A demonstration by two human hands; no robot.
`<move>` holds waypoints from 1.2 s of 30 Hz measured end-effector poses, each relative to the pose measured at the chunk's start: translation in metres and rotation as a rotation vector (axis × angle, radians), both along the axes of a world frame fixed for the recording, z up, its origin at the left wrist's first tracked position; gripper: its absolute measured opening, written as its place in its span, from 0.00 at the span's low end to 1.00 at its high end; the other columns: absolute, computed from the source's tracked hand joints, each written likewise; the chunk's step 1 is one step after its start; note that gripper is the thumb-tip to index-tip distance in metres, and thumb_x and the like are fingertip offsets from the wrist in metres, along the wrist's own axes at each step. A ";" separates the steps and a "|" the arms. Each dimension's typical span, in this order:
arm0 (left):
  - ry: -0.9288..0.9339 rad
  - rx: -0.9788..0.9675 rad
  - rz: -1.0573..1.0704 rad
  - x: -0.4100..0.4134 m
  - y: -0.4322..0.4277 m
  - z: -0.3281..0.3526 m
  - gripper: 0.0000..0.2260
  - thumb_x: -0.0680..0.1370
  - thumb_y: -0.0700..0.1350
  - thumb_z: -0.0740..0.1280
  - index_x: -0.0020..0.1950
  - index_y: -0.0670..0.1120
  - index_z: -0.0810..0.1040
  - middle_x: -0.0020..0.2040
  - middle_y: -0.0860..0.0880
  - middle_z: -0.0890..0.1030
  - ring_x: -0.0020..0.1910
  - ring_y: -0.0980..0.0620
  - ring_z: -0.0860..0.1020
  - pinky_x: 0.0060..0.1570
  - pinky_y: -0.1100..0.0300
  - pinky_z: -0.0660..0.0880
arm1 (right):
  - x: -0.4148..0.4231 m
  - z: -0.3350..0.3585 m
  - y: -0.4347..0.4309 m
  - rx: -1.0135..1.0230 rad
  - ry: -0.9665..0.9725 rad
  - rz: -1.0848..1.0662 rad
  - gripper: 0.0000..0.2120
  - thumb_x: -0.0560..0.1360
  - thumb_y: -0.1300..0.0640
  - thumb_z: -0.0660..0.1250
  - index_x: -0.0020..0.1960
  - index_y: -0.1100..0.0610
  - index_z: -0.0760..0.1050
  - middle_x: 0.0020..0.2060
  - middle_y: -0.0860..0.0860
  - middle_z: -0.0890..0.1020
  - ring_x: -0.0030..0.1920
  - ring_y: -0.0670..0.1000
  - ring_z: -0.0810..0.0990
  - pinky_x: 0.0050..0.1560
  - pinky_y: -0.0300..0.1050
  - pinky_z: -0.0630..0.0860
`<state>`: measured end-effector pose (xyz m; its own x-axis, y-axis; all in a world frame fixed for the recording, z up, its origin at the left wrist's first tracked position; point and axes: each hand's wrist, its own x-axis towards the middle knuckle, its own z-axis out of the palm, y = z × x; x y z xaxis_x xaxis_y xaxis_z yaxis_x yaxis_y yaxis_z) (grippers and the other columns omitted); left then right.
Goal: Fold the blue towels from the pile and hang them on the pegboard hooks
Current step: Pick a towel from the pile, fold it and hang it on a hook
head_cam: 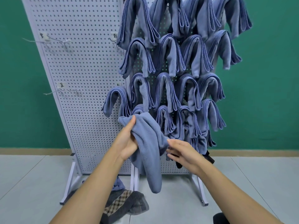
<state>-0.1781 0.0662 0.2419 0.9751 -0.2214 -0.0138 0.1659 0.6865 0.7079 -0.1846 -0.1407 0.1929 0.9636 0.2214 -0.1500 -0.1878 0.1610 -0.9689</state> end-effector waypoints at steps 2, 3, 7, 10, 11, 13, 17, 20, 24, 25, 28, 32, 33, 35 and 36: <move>0.015 0.000 -0.007 -0.002 0.001 -0.001 0.21 0.82 0.52 0.59 0.69 0.40 0.72 0.65 0.40 0.77 0.65 0.47 0.75 0.69 0.53 0.66 | 0.002 0.002 -0.003 0.099 -0.030 -0.063 0.05 0.76 0.57 0.67 0.42 0.55 0.79 0.39 0.51 0.82 0.45 0.49 0.77 0.57 0.46 0.74; 0.019 -0.010 -0.006 -0.003 0.002 -0.001 0.20 0.82 0.52 0.59 0.68 0.40 0.72 0.64 0.40 0.77 0.65 0.47 0.75 0.69 0.53 0.67 | 0.003 0.003 -0.005 0.141 -0.047 -0.098 0.05 0.76 0.57 0.66 0.42 0.56 0.78 0.37 0.51 0.82 0.42 0.49 0.78 0.54 0.45 0.75; 0.052 0.138 0.105 -0.001 0.012 -0.004 0.17 0.79 0.51 0.65 0.60 0.41 0.78 0.58 0.42 0.81 0.59 0.48 0.79 0.63 0.54 0.73 | 0.010 0.014 -0.019 0.254 -0.129 -0.209 0.06 0.79 0.61 0.61 0.47 0.60 0.76 0.36 0.52 0.84 0.37 0.48 0.81 0.40 0.40 0.78; 0.087 0.249 0.107 0.003 0.023 -0.009 0.20 0.78 0.51 0.66 0.63 0.39 0.77 0.59 0.42 0.81 0.59 0.48 0.79 0.61 0.54 0.74 | 0.010 0.019 -0.031 0.241 -0.130 -0.226 0.08 0.80 0.62 0.59 0.51 0.62 0.76 0.39 0.53 0.85 0.38 0.47 0.83 0.37 0.39 0.79; 0.095 0.269 0.104 0.004 0.026 -0.011 0.20 0.78 0.52 0.66 0.64 0.39 0.76 0.60 0.42 0.80 0.59 0.48 0.79 0.60 0.54 0.74 | 0.010 0.019 -0.035 0.230 -0.126 -0.233 0.09 0.81 0.62 0.58 0.53 0.63 0.75 0.41 0.54 0.84 0.39 0.48 0.83 0.37 0.39 0.79; 0.109 0.286 0.122 0.007 0.033 -0.017 0.18 0.78 0.51 0.67 0.63 0.41 0.75 0.62 0.42 0.79 0.60 0.48 0.79 0.57 0.55 0.76 | 0.010 0.018 -0.043 0.210 -0.120 -0.257 0.09 0.81 0.61 0.57 0.57 0.64 0.73 0.44 0.56 0.82 0.39 0.49 0.81 0.36 0.39 0.79; 0.143 0.410 0.218 0.009 0.041 -0.026 0.16 0.79 0.50 0.65 0.59 0.40 0.78 0.55 0.44 0.82 0.53 0.49 0.81 0.50 0.56 0.77 | 0.008 0.017 -0.058 0.199 -0.108 -0.300 0.08 0.82 0.62 0.57 0.51 0.61 0.74 0.42 0.54 0.81 0.36 0.47 0.80 0.34 0.38 0.78; 0.151 0.484 0.317 0.008 0.041 -0.029 0.10 0.79 0.46 0.65 0.56 0.42 0.78 0.46 0.47 0.82 0.43 0.51 0.79 0.41 0.59 0.75 | 0.005 0.017 -0.066 0.257 -0.095 -0.284 0.11 0.81 0.66 0.54 0.50 0.61 0.75 0.34 0.51 0.84 0.33 0.45 0.81 0.33 0.36 0.78; 0.148 0.489 0.293 0.007 0.039 -0.032 0.05 0.80 0.42 0.65 0.53 0.43 0.78 0.45 0.47 0.81 0.41 0.51 0.77 0.43 0.58 0.75 | 0.005 0.012 -0.071 0.276 -0.009 -0.324 0.14 0.79 0.71 0.52 0.56 0.59 0.72 0.44 0.57 0.81 0.34 0.49 0.80 0.36 0.40 0.77; 0.143 0.480 0.280 0.007 0.039 -0.031 0.04 0.80 0.42 0.64 0.52 0.44 0.78 0.45 0.46 0.81 0.41 0.51 0.77 0.44 0.58 0.74 | 0.005 0.011 -0.073 0.260 0.012 -0.335 0.17 0.79 0.71 0.52 0.61 0.57 0.70 0.48 0.57 0.79 0.36 0.50 0.78 0.39 0.40 0.76; 0.134 0.434 0.265 0.008 0.036 -0.030 0.05 0.81 0.40 0.62 0.54 0.44 0.76 0.46 0.46 0.80 0.42 0.52 0.78 0.43 0.59 0.75 | -0.001 0.014 -0.075 0.176 0.036 -0.281 0.20 0.79 0.70 0.51 0.63 0.53 0.70 0.47 0.52 0.78 0.27 0.46 0.76 0.27 0.34 0.71; 0.165 0.406 0.222 0.008 0.034 -0.029 0.09 0.80 0.47 0.64 0.54 0.42 0.75 0.46 0.46 0.80 0.45 0.51 0.78 0.44 0.59 0.76 | -0.002 0.013 -0.076 0.138 -0.001 -0.352 0.10 0.79 0.59 0.61 0.59 0.55 0.77 0.39 0.50 0.80 0.28 0.44 0.76 0.24 0.36 0.69; 0.168 0.422 0.230 0.009 0.034 -0.030 0.10 0.79 0.48 0.65 0.55 0.41 0.76 0.47 0.46 0.80 0.47 0.50 0.79 0.45 0.58 0.76 | 0.000 0.010 -0.077 0.105 -0.016 -0.381 0.11 0.79 0.58 0.62 0.61 0.56 0.77 0.43 0.51 0.80 0.33 0.46 0.77 0.28 0.37 0.70; 0.165 0.451 0.275 0.010 0.033 -0.032 0.10 0.78 0.47 0.66 0.53 0.41 0.77 0.48 0.45 0.81 0.47 0.49 0.79 0.47 0.58 0.77 | 0.001 0.006 -0.078 0.060 -0.032 -0.418 0.14 0.80 0.61 0.61 0.65 0.59 0.73 0.48 0.54 0.80 0.39 0.48 0.76 0.32 0.39 0.72; 0.163 0.469 0.303 0.010 0.033 -0.033 0.08 0.78 0.46 0.67 0.51 0.41 0.78 0.48 0.45 0.81 0.47 0.49 0.80 0.48 0.58 0.77 | 0.002 0.004 -0.078 0.052 -0.032 -0.431 0.15 0.80 0.63 0.61 0.66 0.60 0.72 0.50 0.56 0.79 0.40 0.49 0.76 0.32 0.40 0.74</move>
